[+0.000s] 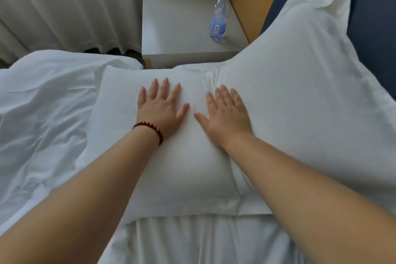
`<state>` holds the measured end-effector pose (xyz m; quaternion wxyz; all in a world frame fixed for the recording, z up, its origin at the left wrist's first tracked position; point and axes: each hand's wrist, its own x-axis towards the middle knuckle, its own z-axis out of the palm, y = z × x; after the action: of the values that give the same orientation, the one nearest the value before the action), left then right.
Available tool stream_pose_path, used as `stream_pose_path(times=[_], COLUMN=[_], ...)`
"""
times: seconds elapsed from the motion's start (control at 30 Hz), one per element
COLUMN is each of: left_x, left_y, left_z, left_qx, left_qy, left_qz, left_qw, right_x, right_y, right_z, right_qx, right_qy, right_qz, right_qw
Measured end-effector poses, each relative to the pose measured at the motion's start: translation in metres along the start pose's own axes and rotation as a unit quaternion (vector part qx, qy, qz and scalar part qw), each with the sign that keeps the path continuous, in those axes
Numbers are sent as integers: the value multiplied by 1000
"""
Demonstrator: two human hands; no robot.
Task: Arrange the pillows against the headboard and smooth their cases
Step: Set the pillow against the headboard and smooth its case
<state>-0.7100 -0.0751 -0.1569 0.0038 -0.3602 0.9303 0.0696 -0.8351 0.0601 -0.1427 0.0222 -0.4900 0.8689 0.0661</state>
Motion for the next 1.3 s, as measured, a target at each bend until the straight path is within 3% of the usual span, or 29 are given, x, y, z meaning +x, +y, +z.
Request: stream_pose_path(times=[0.2,0.63,1.3], left_x=[-5,14,19], left_y=[4,-1,5], left_z=[37,114,127], left_qx=[0,-33,-2], left_qy=[58,94,89], left_qz=[7,20,6], left_qw=[998,995,996], right_x=[2,24,34], right_y=[12,11,13], right_z=[40,96,121], right_qx=[29,16,49], right_qy=[41,58,80], right_qz=[-16,-12,-21], right_qw=[999,998,995])
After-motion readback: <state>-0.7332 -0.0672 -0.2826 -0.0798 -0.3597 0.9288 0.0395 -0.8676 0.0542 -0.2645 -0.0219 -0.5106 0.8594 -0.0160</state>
